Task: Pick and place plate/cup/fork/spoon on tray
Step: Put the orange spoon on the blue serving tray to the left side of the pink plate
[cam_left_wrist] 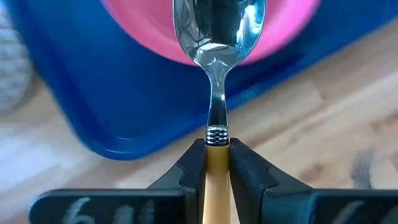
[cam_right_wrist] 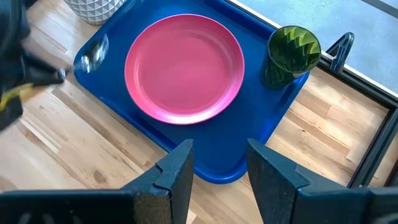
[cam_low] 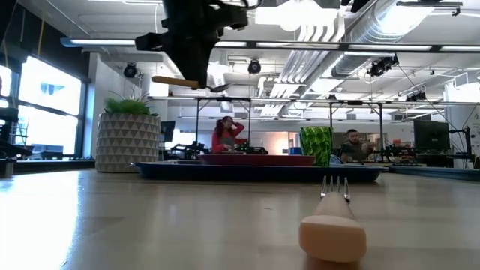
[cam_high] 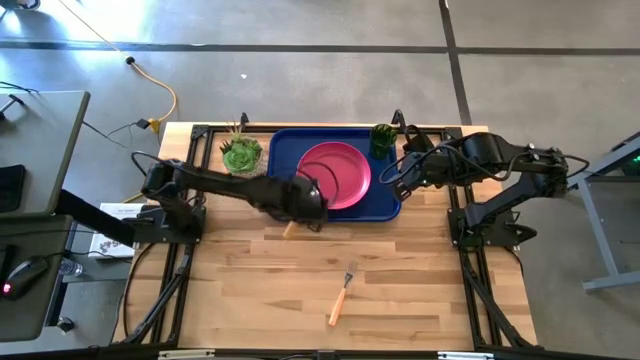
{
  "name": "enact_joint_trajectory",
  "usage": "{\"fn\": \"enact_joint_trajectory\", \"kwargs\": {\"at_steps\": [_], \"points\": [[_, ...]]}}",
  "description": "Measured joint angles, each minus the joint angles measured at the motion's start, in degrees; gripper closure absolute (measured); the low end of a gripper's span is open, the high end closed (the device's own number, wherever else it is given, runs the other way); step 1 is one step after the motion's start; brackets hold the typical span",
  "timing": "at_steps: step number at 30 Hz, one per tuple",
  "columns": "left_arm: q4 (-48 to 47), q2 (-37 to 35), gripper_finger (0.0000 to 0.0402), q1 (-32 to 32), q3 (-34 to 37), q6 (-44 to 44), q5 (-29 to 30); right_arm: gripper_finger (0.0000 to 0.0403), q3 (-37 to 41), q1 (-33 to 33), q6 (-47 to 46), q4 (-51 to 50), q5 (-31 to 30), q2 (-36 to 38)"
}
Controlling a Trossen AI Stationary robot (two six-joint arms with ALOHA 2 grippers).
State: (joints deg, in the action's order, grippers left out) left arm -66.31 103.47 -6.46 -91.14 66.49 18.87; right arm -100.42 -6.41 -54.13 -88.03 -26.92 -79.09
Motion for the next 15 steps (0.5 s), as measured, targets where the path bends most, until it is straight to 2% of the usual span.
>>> {"fn": "enact_joint_trajectory", "kwargs": {"at_steps": [8,15], "points": [[0.7,-5.3,0.036,7.0,8.5,-0.8,0.7,0.0265,0.0,0.0,-1.4,0.0,0.1,0.0],[5.3,-5.7,0.036,11.7,15.0,0.0,-0.6,0.0265,0.0,0.1,-1.3,-0.5,-1.6,0.0]]}}
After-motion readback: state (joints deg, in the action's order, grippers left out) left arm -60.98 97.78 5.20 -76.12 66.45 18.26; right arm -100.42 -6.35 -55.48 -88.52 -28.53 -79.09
